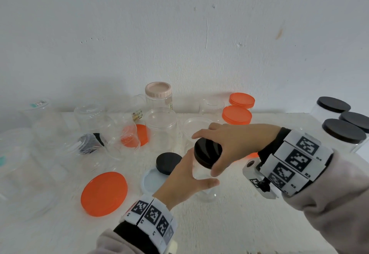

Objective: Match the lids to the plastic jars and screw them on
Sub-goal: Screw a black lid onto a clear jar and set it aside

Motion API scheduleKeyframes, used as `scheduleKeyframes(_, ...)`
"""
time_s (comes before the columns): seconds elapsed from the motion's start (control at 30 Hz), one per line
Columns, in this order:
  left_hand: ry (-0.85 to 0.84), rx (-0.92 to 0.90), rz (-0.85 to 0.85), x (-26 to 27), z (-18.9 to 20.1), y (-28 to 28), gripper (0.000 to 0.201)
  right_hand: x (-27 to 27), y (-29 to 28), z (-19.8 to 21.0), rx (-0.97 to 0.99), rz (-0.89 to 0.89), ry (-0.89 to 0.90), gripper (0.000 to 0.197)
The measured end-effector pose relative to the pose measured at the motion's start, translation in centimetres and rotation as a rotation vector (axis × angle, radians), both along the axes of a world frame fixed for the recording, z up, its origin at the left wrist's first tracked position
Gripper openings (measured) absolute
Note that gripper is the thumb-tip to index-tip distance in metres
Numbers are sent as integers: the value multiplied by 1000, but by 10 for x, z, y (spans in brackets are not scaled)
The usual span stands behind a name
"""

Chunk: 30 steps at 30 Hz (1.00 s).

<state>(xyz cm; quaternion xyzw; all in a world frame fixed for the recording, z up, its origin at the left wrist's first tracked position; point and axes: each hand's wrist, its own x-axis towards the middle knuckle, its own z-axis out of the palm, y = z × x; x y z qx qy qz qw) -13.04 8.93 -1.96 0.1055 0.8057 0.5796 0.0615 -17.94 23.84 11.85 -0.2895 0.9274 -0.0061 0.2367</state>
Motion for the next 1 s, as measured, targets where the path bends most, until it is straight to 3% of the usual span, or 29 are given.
scheduleKeyframes(0.1, 5, -21, 1, -1, -1, 0, 89, -1, 0, 5, -28, 67, -19, 79)
scheduleKeyframes(0.3, -4, 5, -11, 0, -1, 0, 88, 0, -5, -6, 3, -36, 163, 76)
scheduleKeyframes(0.53, 5, -10, 10, 0, -3, 0, 89, 0, 1, 1, -33, 57, -22, 83)
scheduleKeyframes(0.77, 0, 16, -4, 1, 0, -1, 84, 4, -4, -12, -2, -59, 200, 80)
scheduleKeyframes(0.93, 3, 4, 13, 0, -2, 0, 82, 1, 1, -1, -8, -16, 2, 89)
scheduleKeyframes(1.0, 1, -5, 17, 0, -2, 0, 82, 1, 1, 1, -28, 25, -2, 86)
